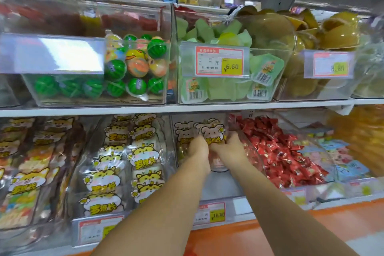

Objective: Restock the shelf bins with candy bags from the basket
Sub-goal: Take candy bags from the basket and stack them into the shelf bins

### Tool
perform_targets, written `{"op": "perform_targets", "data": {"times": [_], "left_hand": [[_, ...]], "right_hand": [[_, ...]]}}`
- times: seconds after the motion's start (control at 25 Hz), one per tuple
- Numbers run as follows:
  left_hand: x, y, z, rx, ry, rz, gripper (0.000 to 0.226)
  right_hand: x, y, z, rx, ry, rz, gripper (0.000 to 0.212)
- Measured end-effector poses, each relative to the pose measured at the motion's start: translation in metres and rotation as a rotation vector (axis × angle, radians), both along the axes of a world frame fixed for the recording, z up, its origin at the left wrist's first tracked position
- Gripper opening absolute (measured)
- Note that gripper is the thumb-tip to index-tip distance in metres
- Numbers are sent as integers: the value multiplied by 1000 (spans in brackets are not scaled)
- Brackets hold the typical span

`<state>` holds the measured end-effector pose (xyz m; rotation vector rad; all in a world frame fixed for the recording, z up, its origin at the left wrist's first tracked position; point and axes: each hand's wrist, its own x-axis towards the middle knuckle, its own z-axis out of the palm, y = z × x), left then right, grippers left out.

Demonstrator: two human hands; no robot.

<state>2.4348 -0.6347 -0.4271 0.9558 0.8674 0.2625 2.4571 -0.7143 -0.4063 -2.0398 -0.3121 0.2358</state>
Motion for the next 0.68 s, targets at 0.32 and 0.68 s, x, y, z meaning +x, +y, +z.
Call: {"op": "perform_targets", "data": {"times": [0.32, 0.68], "left_hand": [[6, -4, 2, -111, -19, 64, 49], [7, -10, -5, -77, -10, 101, 58]], "right_hand": [[11, 4, -10, -289, -263, 49, 81], [-1, -17, -8, -902, -333, 511, 54]]}}
